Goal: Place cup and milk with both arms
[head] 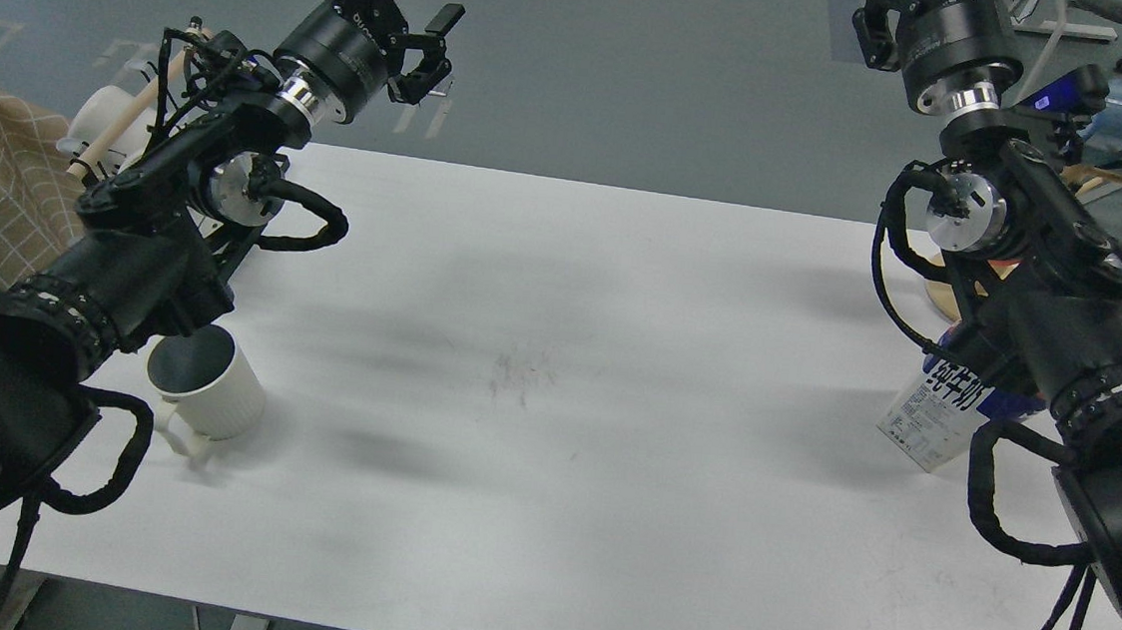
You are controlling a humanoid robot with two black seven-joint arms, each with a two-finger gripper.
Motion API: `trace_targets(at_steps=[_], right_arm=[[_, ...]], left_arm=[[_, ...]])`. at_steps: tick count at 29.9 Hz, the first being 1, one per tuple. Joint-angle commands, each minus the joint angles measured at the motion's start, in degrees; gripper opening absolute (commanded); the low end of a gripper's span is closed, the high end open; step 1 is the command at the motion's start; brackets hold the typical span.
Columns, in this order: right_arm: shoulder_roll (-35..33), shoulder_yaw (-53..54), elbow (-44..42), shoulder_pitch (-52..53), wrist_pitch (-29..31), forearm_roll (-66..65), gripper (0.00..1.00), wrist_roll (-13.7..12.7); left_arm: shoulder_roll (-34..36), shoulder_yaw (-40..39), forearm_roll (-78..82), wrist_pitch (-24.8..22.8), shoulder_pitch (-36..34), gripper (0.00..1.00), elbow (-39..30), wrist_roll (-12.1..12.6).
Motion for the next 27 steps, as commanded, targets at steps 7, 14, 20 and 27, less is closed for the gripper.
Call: trace_targets(at_steps=[7, 14, 20, 27], right_arm=[[0.0, 0.06, 0.32, -0.17, 0.25, -0.01, 1.0, 0.01], [0.0, 0.06, 0.67, -0.44, 0.33, -0.01, 1.0, 0.01], [0.0, -0.11, 1.02, -1.14, 0.6, -0.01, 1.0, 0.01], [0.0, -0.2, 1.2, -1.23, 0.69, -0.01, 1.0, 0.01]], left_arm=[[-0.25, 0.89, 0.01, 0.0, -0.08, 0.99, -0.33, 0.03], [0.72, 2.91, 0.09, 0.0, -0.08, 0.99, -2.09, 0.12], [3.26, 6.6, 0.62, 0.0, -0.43, 0.99, -3.93, 0.38], [12.83, 10.65, 8.51, 0.0, -0.78, 0.99, -14.37, 1.96]])
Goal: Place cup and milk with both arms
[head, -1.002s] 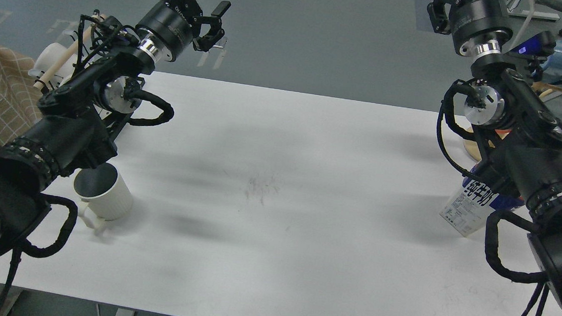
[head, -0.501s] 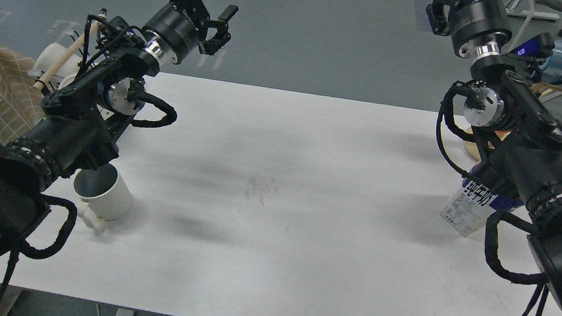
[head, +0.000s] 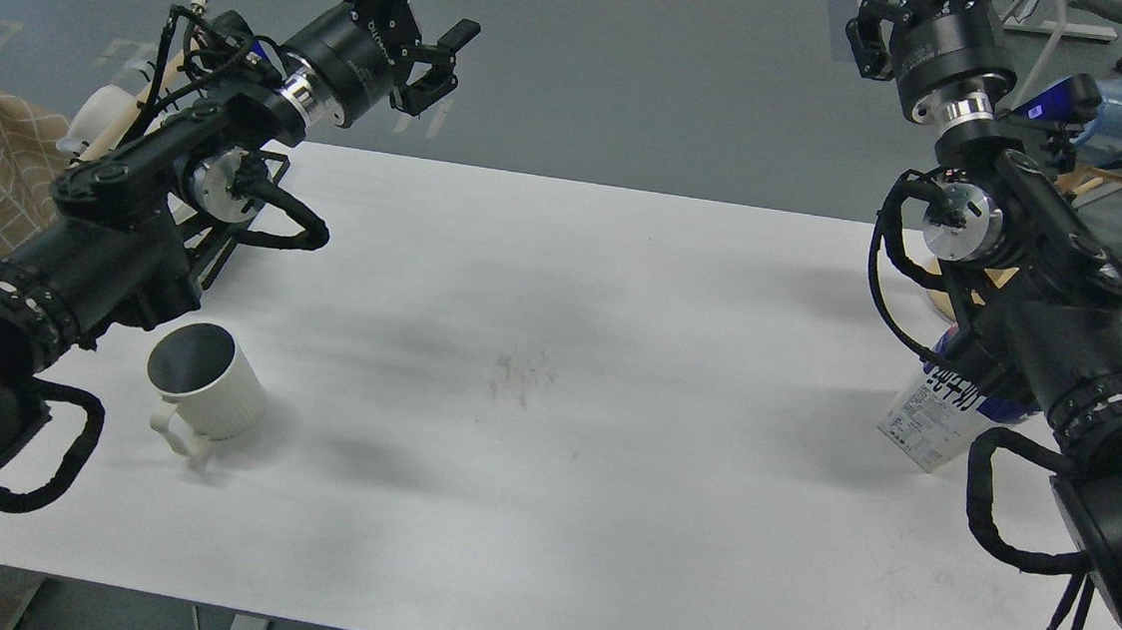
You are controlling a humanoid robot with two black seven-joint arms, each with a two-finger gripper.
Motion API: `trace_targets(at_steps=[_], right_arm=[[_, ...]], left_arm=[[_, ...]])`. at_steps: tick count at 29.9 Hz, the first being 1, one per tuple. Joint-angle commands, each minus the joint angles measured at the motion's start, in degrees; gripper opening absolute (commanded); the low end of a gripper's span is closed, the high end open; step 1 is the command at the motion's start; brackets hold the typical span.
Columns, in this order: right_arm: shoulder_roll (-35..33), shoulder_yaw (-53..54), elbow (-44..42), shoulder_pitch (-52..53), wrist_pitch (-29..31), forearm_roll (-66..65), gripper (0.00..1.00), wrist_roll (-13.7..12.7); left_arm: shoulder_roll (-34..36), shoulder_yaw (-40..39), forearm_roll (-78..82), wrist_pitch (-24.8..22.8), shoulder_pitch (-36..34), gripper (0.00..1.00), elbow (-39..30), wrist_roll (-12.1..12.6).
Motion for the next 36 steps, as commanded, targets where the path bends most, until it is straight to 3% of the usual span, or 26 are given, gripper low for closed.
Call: trace_targets(at_steps=[1, 9, 12, 17, 26, 29, 36], right_arm=[[0.0, -0.01, 0.1, -0.04, -0.08, 0.0, 1.0, -0.01], [0.0, 0.08, 0.45, -0.04, 0.01, 0.0, 1.0, -0.01], [0.0, 0.08, 0.63, -0.13, 0.01, 0.0, 1.0, -0.01], [0.0, -0.01, 2.56, -0.22, 0.01, 0.0, 1.0, -0.01], [0.0, -0.01, 5.63, -2.76, -0.08, 0.0, 1.0, -0.01], [0.0, 0.08, 6.07, -3.47, -0.08, 0.0, 1.0, -0.01], [0.0, 0.08, 8.01, -4.7, -0.17, 0.0, 1.0, -0.01]], left_arm=[[5.98, 1.51, 5.89, 0.01, -0.07, 0.99, -6.31, 0.82], [23.03, 3.97, 26.89, 0.01, 0.72, 0.99, -24.85, 0.65], [32.34, 4.14, 39.81, 0.01, 2.3, 0.99, -34.69, 0.39], [45.25, 4.14, 55.54, 0.01, 7.3, 0.99, -46.12, -1.8], [53.45, 6.42, 64.24, 0.01, 19.87, 0.99, -46.93, -3.91], [53.37, 7.66, 66.28, 0.01, 21.37, 0.99, -46.58, -4.18], [49.86, 11.0, 66.82, 0.01, 22.78, 0.99, -38.15, -4.18]])
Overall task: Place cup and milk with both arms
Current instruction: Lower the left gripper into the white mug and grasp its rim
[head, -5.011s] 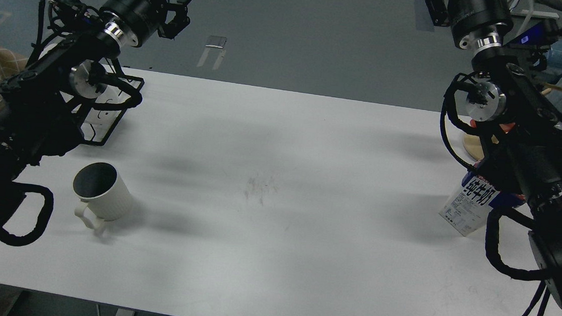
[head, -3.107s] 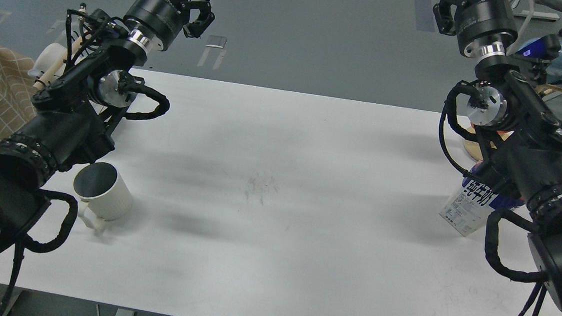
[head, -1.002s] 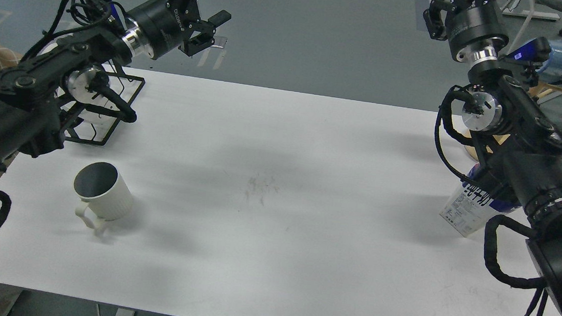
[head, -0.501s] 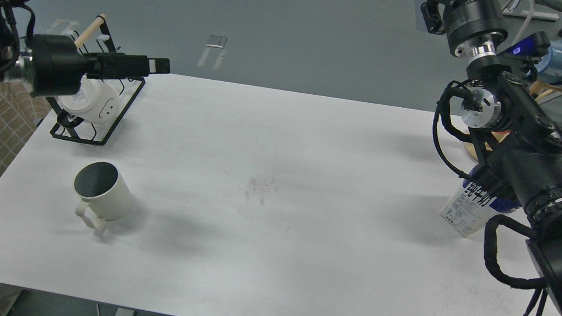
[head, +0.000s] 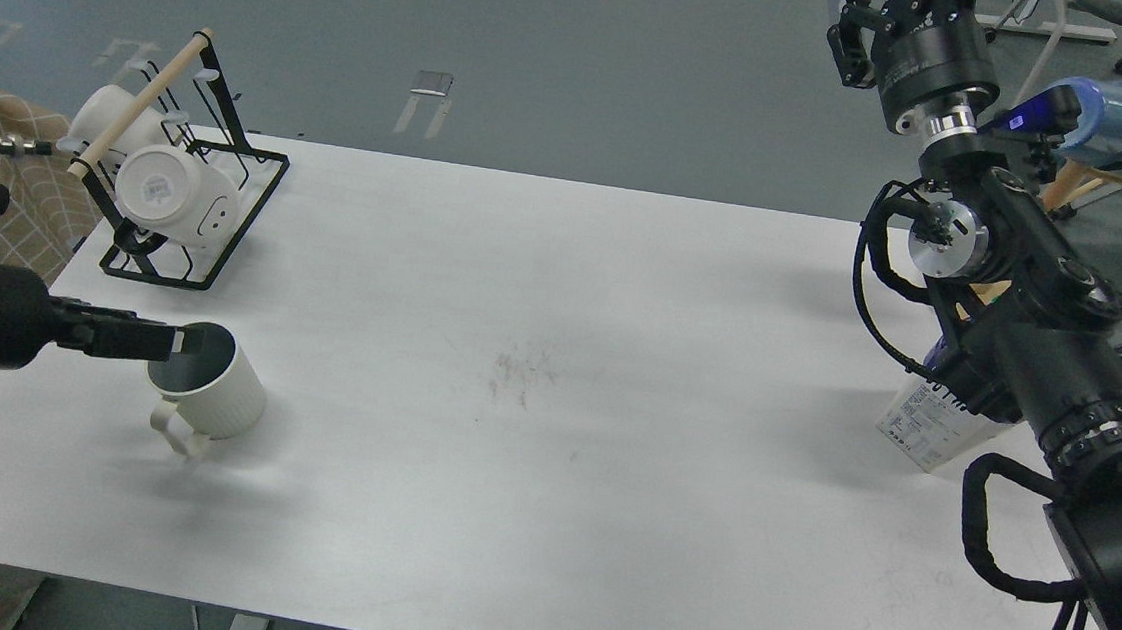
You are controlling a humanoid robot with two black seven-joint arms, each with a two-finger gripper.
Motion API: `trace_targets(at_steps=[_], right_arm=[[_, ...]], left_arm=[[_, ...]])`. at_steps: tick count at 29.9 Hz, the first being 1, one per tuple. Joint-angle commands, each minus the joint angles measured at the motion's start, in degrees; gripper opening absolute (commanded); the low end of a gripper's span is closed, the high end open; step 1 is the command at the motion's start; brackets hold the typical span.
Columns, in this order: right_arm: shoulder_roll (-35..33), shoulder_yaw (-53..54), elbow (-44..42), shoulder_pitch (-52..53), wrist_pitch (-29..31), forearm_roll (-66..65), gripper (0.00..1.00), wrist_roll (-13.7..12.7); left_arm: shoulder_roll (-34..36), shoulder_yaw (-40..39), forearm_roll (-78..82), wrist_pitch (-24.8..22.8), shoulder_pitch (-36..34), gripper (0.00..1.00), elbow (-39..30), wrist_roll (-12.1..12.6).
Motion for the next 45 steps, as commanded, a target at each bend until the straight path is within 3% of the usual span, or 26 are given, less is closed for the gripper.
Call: trace_targets(at_steps=[1, 7, 17, 22, 24, 28, 32, 35, 37, 45], right_arm=[[0.01, 0.02, 0.99, -0.57, 0.0, 0.0, 1.0, 0.0], [0.01, 0.02, 1.26, -1.1, 0.0, 0.0, 1.0, 0.0], [0.01, 0.02, 1.79, -1.54, -0.09, 0.0, 1.0, 0.0], [0.01, 0.1, 1.7, -1.54, -0.09, 0.0, 1.0, 0.0], [0.01, 0.02, 1.7, -1.54, -0.17, 0.0, 1.0, 0.0], [0.01, 0.1, 1.7, -1.63, -0.18, 0.0, 1.0, 0.0], [0.01, 0.1, 1.7, -1.63, -0.18, 0.0, 1.0, 0.0], [0.01, 0.1, 1.7, -1.63, -0.26, 0.0, 1.0, 0.0], [0.01, 0.02, 1.7, -1.63, -0.35, 0.0, 1.0, 0.0], [0.01, 0.1, 1.61, -1.45, -0.53, 0.0, 1.0, 0.0]], left_arm=[[-1.93, 0.33, 0.05, 0.0, 0.2, 0.99, 4.95, -0.01], [-4.74, 0.42, 0.05, 0.0, 0.02, 0.99, 9.8, -0.01], [-7.38, 0.6, 0.14, 0.0, 0.2, 0.98, 10.5, 0.08], [-8.26, 0.6, 0.23, 0.0, 0.2, 0.92, 11.39, 0.25], [-8.26, 0.6, 0.4, 0.0, 0.29, 0.83, 11.39, 0.25], [-8.52, 2.18, 0.31, 0.0, 0.2, 0.74, 11.82, 0.34], [-8.61, 2.62, 0.31, 0.0, 0.2, 0.29, 12.35, 0.43], [-8.7, 2.62, 0.31, 0.0, 0.2, 0.2, 12.53, 0.34], [-8.61, 2.62, 0.31, 0.0, 0.2, 0.01, 12.53, 0.34], [-8.44, 2.27, 0.31, 0.0, -2.43, 0.0, 12.09, 0.52]])
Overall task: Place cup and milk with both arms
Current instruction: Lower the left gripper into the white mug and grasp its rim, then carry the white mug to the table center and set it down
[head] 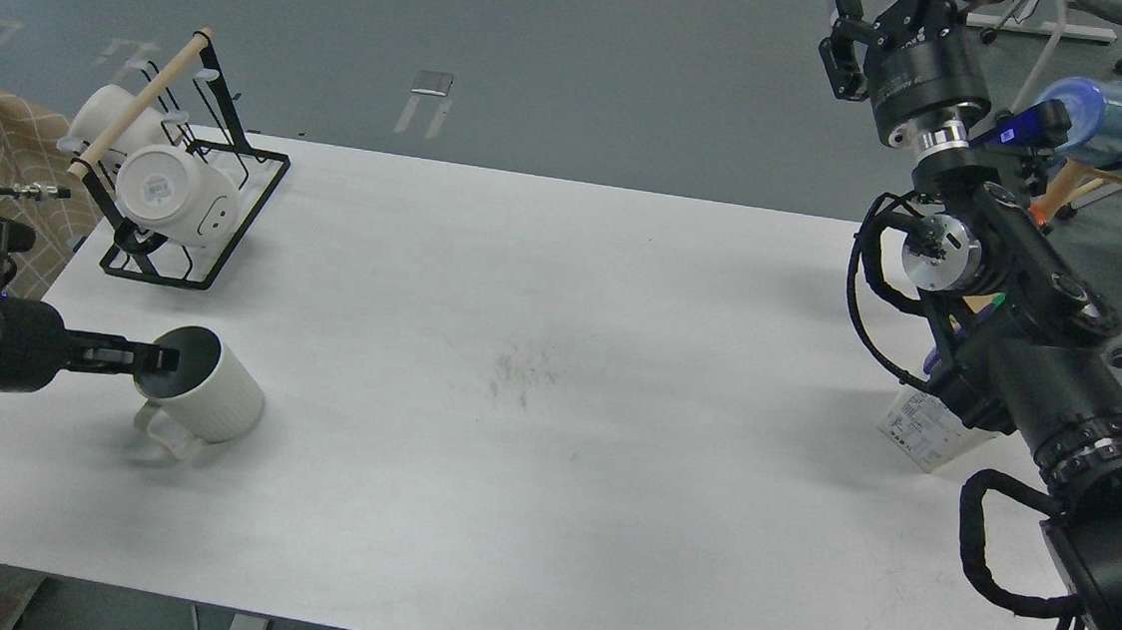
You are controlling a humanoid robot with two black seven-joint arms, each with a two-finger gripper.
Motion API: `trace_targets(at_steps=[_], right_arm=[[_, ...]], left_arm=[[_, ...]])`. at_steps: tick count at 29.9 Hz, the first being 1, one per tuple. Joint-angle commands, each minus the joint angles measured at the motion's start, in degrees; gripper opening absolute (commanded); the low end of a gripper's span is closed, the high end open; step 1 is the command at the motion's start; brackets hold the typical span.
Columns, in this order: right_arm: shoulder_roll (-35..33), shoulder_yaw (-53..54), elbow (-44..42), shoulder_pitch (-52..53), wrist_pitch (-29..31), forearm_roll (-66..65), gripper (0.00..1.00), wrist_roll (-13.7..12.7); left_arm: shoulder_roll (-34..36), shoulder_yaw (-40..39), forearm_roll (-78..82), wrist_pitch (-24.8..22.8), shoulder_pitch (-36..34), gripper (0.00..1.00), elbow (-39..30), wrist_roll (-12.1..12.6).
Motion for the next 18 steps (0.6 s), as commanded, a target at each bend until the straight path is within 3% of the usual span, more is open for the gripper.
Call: trace_targets(at_steps=[1, 6, 9, 14, 16, 18], right_arm=[[0.0, 0.08, -0.16, 0.26, -0.03, 0.0, 1.0, 0.0], [0.0, 0.08, -0.16, 0.53, -0.12, 0.0, 1.0, 0.0], [-0.09, 0.08, -0.43, 1.05, -0.2, 0.0, 1.0, 0.0], [-0.62, -0.01, -0.95, 2.37, -0.91, 0.0, 1.0, 0.0], [-0.62, -0.01, -1.04, 2.81, -1.43, 0.0, 1.0, 0.0], [-0.53, -0.1, -1.3, 3.86, -2.13, -0.09, 1.0, 0.0]], left_arm=[[-0.02, 0.02, 0.01, 0.0, -2.74, 0.0, -0.61, 0.03], [2.08, -0.33, -0.25, 0.0, -6.18, 0.0, -4.2, -0.32], [6.3, -0.51, -0.25, 0.0, -10.3, 0.0, -11.65, -0.32], [6.22, -0.33, -0.07, 0.0, -16.29, 0.0, -20.81, 1.43], [4.04, -0.24, 0.1, 0.0, -19.18, 0.0, -22.84, 3.45], [-4.28, 0.11, 1.15, 0.0, -22.96, 0.0, -22.32, 5.64]])
